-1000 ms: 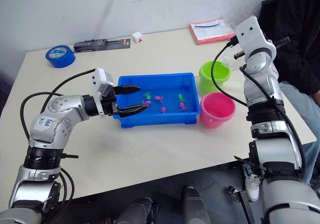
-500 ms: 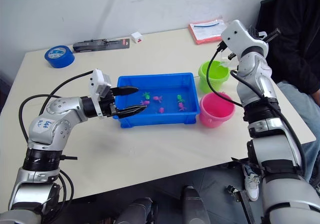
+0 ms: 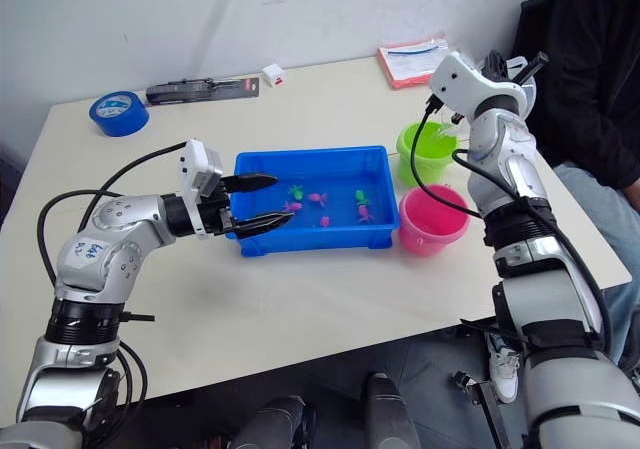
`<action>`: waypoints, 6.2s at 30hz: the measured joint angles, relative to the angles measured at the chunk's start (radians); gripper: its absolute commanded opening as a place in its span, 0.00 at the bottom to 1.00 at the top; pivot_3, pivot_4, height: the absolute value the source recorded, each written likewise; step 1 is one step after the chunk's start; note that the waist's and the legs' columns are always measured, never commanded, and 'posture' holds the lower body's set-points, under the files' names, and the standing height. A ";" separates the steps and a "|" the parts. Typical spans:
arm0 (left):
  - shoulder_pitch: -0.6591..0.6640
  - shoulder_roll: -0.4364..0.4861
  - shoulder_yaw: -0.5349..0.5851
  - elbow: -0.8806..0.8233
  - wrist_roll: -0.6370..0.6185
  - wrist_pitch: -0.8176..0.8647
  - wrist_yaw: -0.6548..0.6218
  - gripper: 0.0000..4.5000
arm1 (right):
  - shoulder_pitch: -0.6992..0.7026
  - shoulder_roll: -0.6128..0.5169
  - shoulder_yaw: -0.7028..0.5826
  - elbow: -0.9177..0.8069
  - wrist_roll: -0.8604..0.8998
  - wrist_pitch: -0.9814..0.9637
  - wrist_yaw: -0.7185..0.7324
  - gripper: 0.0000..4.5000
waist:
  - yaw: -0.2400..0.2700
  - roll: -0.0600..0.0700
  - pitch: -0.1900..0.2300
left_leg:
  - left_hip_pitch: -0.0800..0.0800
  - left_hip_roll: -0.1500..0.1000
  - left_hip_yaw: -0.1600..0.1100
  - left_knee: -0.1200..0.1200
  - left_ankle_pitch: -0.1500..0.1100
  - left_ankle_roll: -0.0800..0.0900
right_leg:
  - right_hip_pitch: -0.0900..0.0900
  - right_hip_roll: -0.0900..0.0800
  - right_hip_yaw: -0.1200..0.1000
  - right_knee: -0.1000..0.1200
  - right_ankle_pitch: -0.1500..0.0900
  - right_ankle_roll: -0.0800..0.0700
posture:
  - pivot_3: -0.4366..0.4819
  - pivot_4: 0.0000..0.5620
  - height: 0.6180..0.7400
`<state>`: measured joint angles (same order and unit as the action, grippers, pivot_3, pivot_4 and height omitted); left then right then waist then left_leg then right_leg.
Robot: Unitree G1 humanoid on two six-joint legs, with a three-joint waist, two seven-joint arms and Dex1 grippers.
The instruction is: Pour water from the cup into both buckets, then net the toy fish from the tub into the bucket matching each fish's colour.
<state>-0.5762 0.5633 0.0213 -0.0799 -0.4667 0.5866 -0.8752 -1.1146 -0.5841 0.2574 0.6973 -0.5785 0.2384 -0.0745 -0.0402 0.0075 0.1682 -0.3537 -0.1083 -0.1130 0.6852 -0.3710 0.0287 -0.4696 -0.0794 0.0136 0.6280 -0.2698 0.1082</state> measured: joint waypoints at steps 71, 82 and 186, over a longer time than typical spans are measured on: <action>0.137 0.145 0.077 -0.182 -0.152 0.121 -0.071 1.00 | 0.402 0.225 -0.783 -0.176 0.761 0.300 -0.151 0.98 | -0.011 0.002 -0.001 | 0.002 0.000 0.005 0.007 0.000 0.000 | 0.000 0.000 0.016 0.009 0.000 0.000 | 0.48 0.27 1.00; 0.135 0.136 0.066 -0.152 -0.150 0.087 -0.079 1.00 | 0.592 0.230 -0.752 -0.585 0.805 0.589 -0.125 0.98 | -0.006 0.002 -0.001 | 0.002 0.000 0.005 0.007 0.000 0.000 | 0.000 0.001 0.017 0.009 0.000 0.001 | 0.48 0.27 1.00; -0.168 0.145 0.037 1.083 0.435 -0.318 0.267 0.01 | 0.772 -0.206 -0.171 -1.334 1.054 0.375 0.934 1.00 | 0.058 -0.011 -0.001 | -0.005 -0.061 -0.069 -0.005 0.034 0.012 | 0.023 -0.048 -0.004 0.000 -0.008 0.030 | 0.48 0.27 1.00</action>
<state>-0.7439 0.7083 0.0578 1.0033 -0.0313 0.2687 -0.6086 -0.3430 -0.7900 0.0865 -0.6362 0.4751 0.6138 0.8595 0.0179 -0.0038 0.1669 -0.3587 -0.1689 -0.1816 0.6798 -0.3374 0.0408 -0.4467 -0.1278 0.0101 0.6280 -0.2780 0.1382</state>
